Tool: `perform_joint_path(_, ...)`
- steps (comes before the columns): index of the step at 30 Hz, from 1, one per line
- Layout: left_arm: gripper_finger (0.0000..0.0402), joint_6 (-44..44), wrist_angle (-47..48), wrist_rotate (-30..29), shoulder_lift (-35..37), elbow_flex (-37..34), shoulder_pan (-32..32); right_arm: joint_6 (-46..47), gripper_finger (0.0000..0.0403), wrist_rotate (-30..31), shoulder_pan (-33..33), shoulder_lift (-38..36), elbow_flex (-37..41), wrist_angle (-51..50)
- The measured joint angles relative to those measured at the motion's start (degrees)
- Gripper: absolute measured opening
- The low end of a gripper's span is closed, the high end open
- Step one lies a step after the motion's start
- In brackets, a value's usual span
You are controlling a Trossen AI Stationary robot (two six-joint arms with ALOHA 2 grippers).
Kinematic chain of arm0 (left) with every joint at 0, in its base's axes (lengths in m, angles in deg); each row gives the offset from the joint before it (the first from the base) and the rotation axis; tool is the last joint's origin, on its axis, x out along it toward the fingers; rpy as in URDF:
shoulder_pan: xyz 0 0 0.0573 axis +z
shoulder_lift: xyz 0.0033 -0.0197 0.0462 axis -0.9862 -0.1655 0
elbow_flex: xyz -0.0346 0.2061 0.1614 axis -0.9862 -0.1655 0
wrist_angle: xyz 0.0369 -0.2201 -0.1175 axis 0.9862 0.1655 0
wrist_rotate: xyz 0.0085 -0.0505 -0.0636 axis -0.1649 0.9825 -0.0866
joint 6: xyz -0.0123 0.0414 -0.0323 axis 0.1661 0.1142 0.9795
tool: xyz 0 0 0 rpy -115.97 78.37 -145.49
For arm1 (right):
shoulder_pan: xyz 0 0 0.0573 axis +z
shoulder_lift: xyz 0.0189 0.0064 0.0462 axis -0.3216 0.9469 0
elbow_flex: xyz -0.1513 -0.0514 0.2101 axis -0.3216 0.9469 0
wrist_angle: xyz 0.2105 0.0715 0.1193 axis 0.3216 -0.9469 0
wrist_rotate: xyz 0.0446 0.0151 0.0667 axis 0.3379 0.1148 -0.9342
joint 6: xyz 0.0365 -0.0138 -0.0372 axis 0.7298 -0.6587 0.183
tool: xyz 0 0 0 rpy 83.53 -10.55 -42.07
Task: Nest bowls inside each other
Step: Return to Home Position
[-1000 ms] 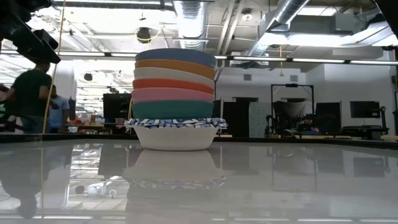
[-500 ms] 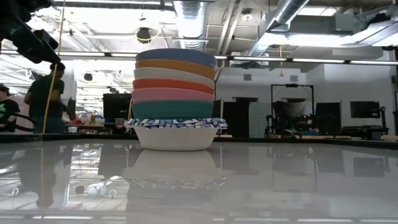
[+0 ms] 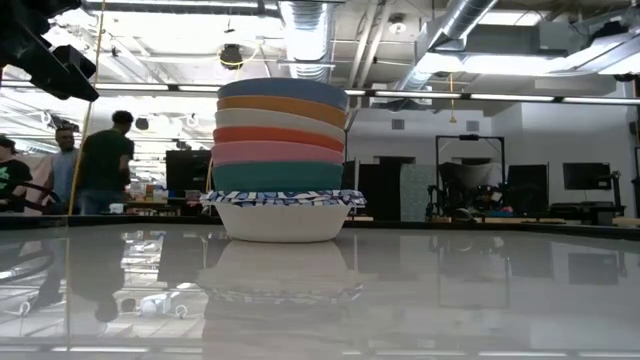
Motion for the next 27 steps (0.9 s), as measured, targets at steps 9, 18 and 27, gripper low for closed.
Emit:
perform_joint_path(9, 0.0208, -3.67, -2.51, -2.71, 0.01, -0.01, 0.02, -0.42, 0.0217, 1.34, 0.98, -6.20, 0.22, 1.49)
perform_joint_path(18, 0.0208, -24.07, -30.26, 9.46, 0.12, 0.48, 0.02, -0.46, 0.0217, 6.05, 1.10, -17.65, 18.53, 11.77)
perform_joint_path(27, 0.0208, -28.64, -37.55, 26.99, 0.91, 7.15, 0.00, 1.99, 0.0217, 6.06, 0.23, -34.64, 46.36, 32.16)
